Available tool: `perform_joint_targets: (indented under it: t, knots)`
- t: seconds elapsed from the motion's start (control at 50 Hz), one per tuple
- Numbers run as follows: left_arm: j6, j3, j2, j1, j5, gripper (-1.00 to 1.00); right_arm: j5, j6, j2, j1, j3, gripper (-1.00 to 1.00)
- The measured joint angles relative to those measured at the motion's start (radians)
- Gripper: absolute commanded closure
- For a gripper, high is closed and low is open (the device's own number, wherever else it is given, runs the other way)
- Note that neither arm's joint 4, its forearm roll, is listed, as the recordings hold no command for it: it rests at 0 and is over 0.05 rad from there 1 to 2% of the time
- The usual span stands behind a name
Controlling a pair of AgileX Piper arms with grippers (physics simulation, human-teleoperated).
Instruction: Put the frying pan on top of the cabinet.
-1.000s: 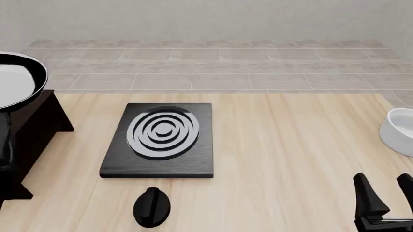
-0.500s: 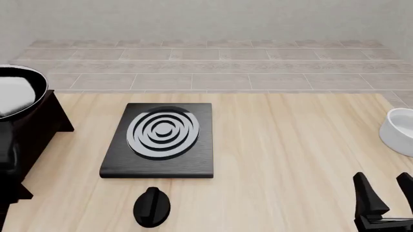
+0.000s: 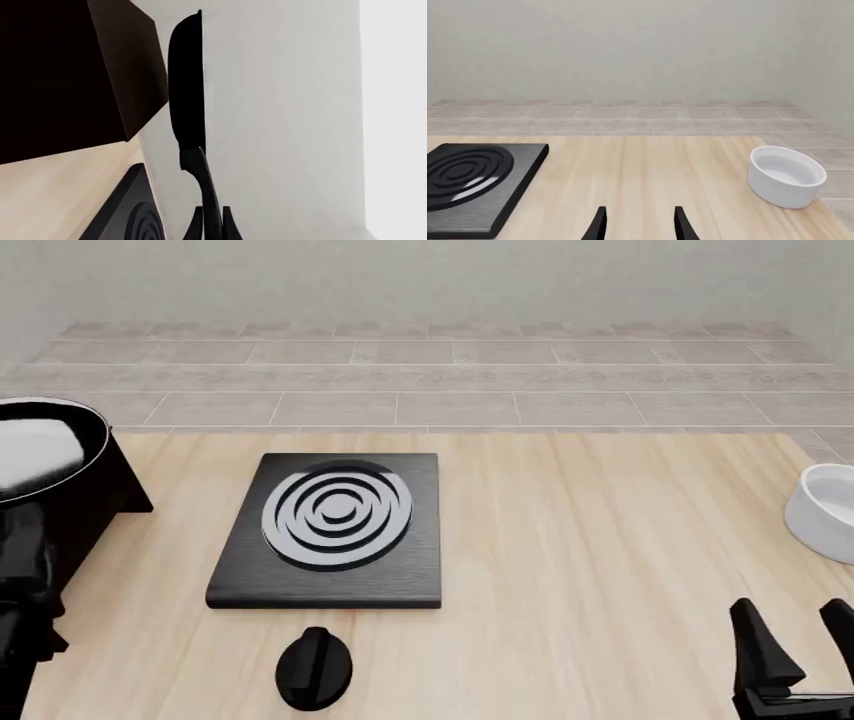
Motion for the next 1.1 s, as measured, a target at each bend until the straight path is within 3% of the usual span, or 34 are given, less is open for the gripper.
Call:
perform_joint_targets:
  t: [0.46,1.1]
  knots:
    - [-0.011,-0.009,0.127,0.021,-0.097,1.00,0.055,-0.004,-0.052,0.001,0.000,-1.00]
    - [-0.032,-0.022,0.269,0.056,-0.229,1.00,0.015,-0.011,-0.011,0.002,0.000,-1.00]
